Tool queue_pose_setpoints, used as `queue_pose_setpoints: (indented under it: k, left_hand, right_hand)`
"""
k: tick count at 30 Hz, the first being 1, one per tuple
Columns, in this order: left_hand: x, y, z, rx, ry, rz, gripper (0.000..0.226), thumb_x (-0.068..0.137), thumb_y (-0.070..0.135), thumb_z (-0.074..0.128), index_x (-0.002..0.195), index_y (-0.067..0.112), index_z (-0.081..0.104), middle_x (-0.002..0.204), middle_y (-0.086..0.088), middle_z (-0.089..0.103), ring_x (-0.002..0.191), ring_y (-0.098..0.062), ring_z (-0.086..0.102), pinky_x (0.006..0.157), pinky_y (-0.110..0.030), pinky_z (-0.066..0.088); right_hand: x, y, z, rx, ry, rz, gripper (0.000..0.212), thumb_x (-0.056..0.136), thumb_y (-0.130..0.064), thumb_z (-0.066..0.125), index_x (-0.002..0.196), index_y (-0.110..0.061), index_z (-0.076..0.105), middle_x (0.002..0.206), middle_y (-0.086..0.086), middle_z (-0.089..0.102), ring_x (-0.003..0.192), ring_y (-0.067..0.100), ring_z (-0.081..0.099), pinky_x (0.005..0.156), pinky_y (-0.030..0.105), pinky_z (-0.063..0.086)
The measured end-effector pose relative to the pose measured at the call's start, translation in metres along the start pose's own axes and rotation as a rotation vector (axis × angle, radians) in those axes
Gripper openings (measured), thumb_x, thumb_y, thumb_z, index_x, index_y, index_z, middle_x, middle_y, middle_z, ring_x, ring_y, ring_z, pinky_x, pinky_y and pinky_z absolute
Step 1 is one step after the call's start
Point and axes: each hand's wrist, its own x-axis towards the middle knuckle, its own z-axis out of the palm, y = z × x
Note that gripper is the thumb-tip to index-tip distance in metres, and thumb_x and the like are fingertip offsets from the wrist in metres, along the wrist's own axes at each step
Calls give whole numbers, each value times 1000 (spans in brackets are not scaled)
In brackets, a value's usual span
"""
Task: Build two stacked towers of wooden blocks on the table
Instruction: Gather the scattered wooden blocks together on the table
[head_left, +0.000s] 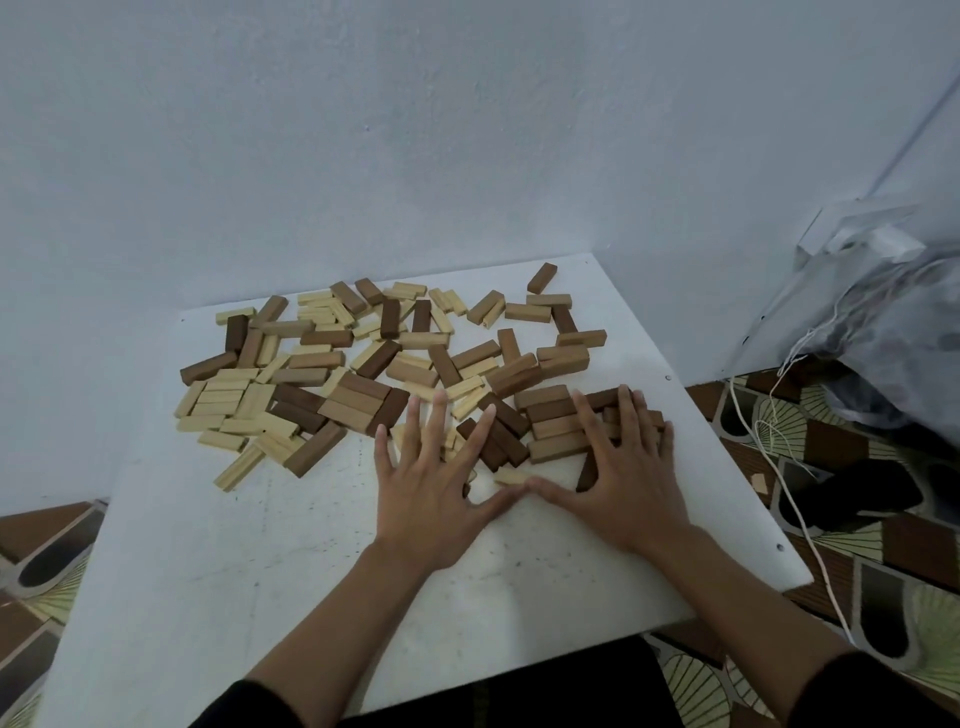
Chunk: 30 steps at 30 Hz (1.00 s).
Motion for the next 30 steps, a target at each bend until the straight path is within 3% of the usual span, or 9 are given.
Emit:
queue_pose_setpoints:
  k: [10,20,30]
  left_hand:
    - [39,-17,-5,-12,-51,-6,94,74,100,7,153,54,-14,170,0,-11,154,-24,-22,120,-57,-12]
    - [58,-18,3,16,-100,-58,93,76,98,3,155,52,-10,170,3,-10,155,-23,-18,116,-60,-5]
    - [75,-17,2,20,-139,-86,95,74,98,-2,156,50,-12,170,3,-13,154,-23,-20,116,-64,0]
  right_hand:
    - [53,1,-2,1,-13,-54,118,59,-107,30,150,-53,-23,166,0,-22,149,19,-31,120,63,-7]
    - [83,4,5,-48,-2,-93,115,60,-107,20,157,-48,3,167,-1,-19,153,21,-23,117,71,-1]
    - [106,6,7,-67,4,-94,110,64,-105,23,156,-49,3,167,-3,-19,153,21,-21,117,70,-2]
